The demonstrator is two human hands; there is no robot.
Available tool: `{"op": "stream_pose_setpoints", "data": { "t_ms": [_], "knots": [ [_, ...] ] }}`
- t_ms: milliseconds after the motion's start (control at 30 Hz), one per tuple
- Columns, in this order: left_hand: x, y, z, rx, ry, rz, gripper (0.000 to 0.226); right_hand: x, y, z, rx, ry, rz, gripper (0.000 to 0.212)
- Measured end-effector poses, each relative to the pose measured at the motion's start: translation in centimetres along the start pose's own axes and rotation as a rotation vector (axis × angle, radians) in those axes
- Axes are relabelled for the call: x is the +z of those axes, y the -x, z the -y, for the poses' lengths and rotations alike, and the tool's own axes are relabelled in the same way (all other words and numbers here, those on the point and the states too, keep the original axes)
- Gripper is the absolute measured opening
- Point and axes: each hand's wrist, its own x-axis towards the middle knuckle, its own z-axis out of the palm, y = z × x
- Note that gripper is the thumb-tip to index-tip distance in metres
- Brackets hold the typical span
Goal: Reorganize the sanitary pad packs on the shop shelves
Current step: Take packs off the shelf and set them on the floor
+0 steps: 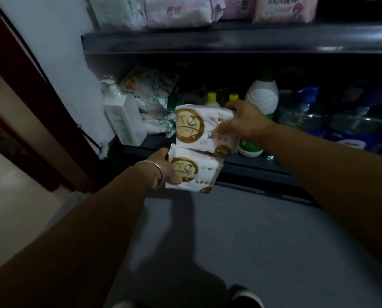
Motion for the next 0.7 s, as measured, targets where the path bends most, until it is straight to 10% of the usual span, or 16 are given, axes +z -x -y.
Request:
{"op": "stream_pose_setpoints", "data": {
  "t_ms": [700],
  "knots": [
    [13.9, -8.6, 5.6, -0.011, -0.277, 0.29, 0.077, -3.8, 2.7, -15.7, 0.415, -0.023, 0.132, 0.05]
  ]
}}
